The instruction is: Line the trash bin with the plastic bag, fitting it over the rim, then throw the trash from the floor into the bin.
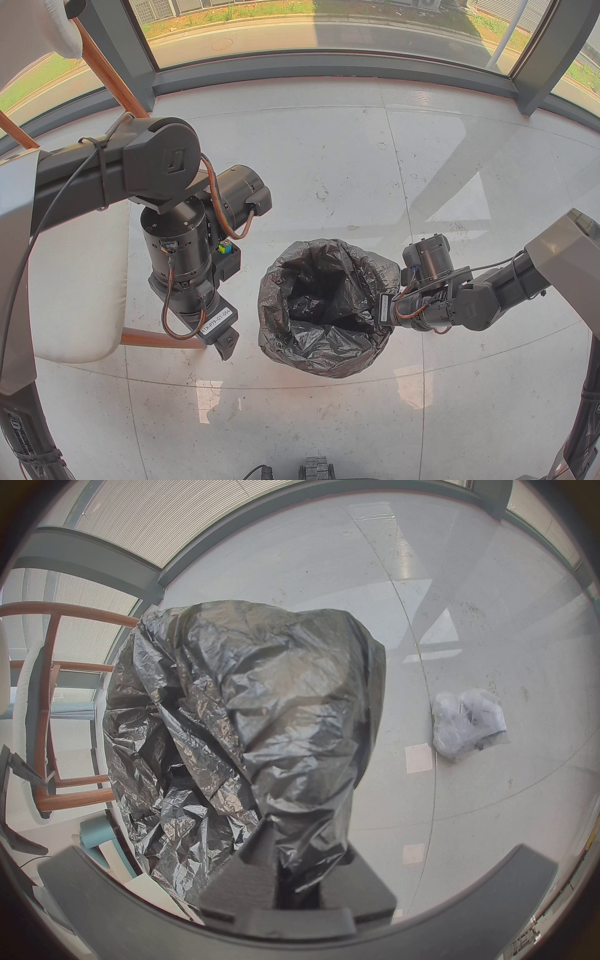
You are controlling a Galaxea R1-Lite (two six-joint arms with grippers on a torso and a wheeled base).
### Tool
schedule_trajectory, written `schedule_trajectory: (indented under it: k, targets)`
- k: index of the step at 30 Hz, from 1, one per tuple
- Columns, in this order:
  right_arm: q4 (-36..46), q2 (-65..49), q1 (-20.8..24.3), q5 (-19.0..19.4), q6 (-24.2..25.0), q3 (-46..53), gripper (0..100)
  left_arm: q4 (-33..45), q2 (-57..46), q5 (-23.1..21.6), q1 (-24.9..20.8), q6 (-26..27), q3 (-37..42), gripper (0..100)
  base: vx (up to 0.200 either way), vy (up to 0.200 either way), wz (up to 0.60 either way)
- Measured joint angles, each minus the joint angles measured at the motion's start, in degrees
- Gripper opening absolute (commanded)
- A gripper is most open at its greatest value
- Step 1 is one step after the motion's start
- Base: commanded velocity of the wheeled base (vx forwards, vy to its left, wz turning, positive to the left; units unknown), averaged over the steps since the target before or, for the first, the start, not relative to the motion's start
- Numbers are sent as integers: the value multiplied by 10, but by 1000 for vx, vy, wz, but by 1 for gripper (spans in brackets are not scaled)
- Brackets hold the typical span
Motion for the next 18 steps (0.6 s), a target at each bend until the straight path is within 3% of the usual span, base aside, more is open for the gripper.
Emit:
schedule_trajectory:
  k: [3,4,18]
  targets:
    - [0,0,0,-12,0,-10,0,0,0,0,0,0,0,100,0,0,0]
    - [0,0,-1,-16,0,-12,100,0,-1,0,0,0,0,100,0,0,0]
    - [0,-12,-4,-52,4,-15,100,0,-5,0,0,0,0,100,0,0,0]
